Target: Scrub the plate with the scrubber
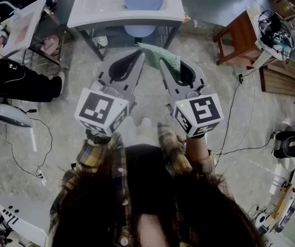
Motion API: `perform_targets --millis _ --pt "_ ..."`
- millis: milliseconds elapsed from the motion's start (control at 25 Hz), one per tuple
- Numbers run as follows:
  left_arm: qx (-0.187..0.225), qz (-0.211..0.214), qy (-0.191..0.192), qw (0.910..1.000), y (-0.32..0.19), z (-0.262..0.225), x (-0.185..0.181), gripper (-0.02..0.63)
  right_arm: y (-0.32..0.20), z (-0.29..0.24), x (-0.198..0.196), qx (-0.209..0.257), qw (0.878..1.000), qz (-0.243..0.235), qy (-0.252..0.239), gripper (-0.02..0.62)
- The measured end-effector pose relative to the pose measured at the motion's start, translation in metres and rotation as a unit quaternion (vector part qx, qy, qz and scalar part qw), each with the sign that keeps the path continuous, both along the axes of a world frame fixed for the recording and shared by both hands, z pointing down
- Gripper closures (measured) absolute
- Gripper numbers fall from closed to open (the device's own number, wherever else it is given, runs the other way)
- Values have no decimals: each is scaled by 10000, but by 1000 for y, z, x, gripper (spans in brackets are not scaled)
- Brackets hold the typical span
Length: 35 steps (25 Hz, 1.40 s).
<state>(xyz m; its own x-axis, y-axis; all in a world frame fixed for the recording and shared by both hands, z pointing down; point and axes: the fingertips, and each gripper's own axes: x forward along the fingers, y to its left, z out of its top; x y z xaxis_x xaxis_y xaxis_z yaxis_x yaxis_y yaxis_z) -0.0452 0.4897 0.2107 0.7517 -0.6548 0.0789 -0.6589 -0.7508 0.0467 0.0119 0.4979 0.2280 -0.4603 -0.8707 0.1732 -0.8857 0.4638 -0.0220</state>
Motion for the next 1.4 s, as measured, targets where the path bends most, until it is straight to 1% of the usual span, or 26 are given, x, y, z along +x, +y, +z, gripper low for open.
perform_targets --millis 200,480,680,840,960,1080,1240,1400 --pt "79 -47 10 10000 -4 -5 3 592 -3 -5 7 112 9999 35 -29 497" --pt "76 -91 -48 9999 2 1 17 592 1 -4 23 157 9997 47 -205 497" --pt "28 -120 -27 9999 2 7 29 592 1 5 38 80 9997 67 -242 497" --pt "18 -173 -30 9998 -13 8 38 592 -12 7 53 43 9995 109 -303 497" --pt "71 -169 -55 9998 -32 6 41 592 -30 8 61 43 9993 158 -340 497" --pt "115 -200 -58 9997 -62 6 38 592 -58 9 64 60 9992 207 -344 497" --pt "152 -202 -46 9997 -113 7 31 592 -108 12 63 58 9990 298 -332 497" --pt "135 -172 -31 9998 -175 3 27 592 -166 13 58 -53 9988 360 -317 496"
